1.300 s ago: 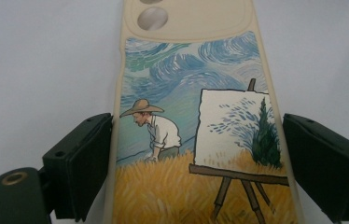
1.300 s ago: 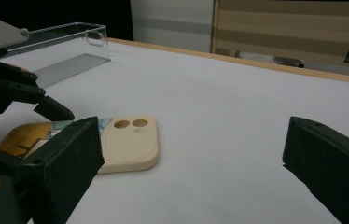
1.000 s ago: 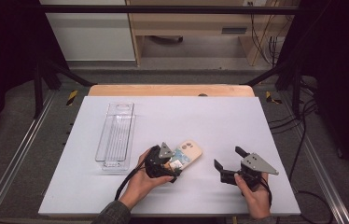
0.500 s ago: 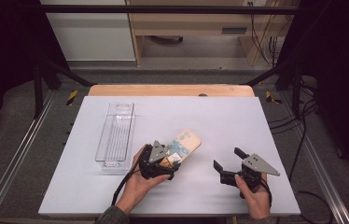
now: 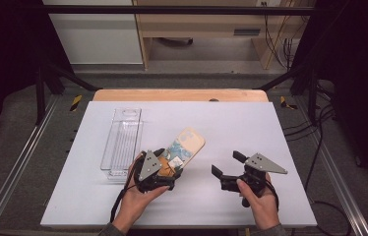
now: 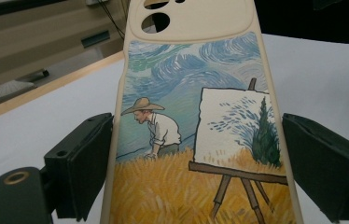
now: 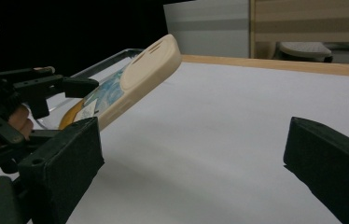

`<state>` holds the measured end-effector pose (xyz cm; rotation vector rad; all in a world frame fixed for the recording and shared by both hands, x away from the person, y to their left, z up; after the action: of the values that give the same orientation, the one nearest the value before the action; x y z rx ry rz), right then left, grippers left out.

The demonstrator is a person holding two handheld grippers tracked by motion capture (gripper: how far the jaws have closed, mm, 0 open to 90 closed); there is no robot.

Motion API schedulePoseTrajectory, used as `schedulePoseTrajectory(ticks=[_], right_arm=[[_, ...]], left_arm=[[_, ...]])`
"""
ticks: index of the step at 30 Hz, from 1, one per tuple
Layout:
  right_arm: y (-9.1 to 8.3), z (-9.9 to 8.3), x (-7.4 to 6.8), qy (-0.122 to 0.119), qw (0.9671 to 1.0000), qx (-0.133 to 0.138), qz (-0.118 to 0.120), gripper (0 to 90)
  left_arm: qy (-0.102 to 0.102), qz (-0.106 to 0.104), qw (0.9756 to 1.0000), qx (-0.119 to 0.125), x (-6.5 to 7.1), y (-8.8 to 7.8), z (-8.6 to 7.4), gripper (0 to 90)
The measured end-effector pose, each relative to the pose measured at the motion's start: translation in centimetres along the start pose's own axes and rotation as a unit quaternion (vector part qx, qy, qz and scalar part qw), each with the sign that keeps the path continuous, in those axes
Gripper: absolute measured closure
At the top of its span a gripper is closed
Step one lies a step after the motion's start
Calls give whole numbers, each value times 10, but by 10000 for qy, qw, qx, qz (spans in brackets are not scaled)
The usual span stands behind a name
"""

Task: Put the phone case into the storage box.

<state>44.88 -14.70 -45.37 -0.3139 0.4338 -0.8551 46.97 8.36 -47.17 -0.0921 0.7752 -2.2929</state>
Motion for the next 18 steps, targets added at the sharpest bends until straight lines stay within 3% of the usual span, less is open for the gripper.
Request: schedulePoseTrajectory(ticks=[7, 18], right_arm=[[6, 12, -20, -89, 9997, -174, 164, 50], [24, 20, -35, -40, 9984, -363, 421, 61]], left_arm=[[80, 94, 9999, 77, 5, -4, 0, 113], [-9, 188, 9995, 251, 2, -8, 3, 113]])
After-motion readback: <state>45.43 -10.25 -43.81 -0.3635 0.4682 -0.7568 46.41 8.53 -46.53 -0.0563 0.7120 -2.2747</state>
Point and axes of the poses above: each handheld gripper's, and its own axes: y roughly forward along the jaws, z roughly out of its top, x roughly to its right, the point moved 6 cm from there along y, roughly forward along the jaws, and after that the axes turned 12 degrees about -x, right-handed, at the moved point
